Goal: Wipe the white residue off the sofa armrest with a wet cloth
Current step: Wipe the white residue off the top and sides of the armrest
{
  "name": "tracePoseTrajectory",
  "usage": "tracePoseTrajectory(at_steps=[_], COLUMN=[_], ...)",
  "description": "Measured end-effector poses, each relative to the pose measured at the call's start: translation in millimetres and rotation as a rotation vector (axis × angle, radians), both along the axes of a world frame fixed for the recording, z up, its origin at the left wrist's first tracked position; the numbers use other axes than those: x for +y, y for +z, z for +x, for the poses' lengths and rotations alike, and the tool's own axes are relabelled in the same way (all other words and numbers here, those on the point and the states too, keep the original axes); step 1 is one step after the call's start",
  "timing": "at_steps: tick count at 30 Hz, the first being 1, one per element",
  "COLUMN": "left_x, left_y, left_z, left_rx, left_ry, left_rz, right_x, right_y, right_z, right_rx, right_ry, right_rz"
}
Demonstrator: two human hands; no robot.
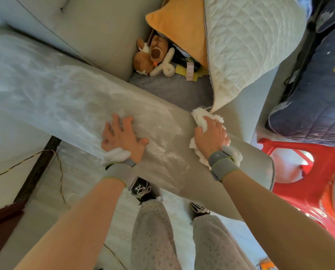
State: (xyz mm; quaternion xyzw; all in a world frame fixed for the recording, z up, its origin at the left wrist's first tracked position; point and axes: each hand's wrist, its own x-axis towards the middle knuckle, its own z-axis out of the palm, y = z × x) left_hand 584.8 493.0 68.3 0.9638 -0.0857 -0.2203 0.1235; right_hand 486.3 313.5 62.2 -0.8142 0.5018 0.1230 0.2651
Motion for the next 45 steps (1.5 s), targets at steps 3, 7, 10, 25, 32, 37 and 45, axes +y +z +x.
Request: tracePoseTrajectory(at_steps=[3, 7, 10, 25, 32, 37, 45], left_x=[3.4, 2.2, 2.5, 5.4, 23.4, 31.1, 32.2], left_y=[1.2, 2.3, 4.1, 11.3, 14.2, 15.5, 16.1], left_z=[2.6, 2.6, 2.2, 7.0, 24.3, 30.9, 29.0], left_rx=[0.026, 0.059, 0.091, 0.134, 0.126, 0.1, 0.064], left_ry=[-0.028, -0.036, -0.03, -0.056, -0.006, 0.016, 0.217], left_rz=[0.018, 0.013, 0.004, 0.058, -0.111, -0.177, -0.33], right_x=[25.8, 45.8, 49.3, -0.6, 19.1, 45.8, 60.3], right_y=[-1.2, -0.1, 8.6, 30.0, -4.5, 2.4, 23.4], right_z=[42.3, 78.2, 71.9, 76.2, 130.4, 131.5, 60.2], right_rx=[-0.061, -0.162, -0.25, -0.431, -0.161, -0.255, -0.373], right_ry=[0.035, 0.131, 0.201, -0.14, 0.158, 0.374, 0.631], right_rz=[0.022, 0.059, 0.124, 0.424, 0.377, 0.294, 0.381])
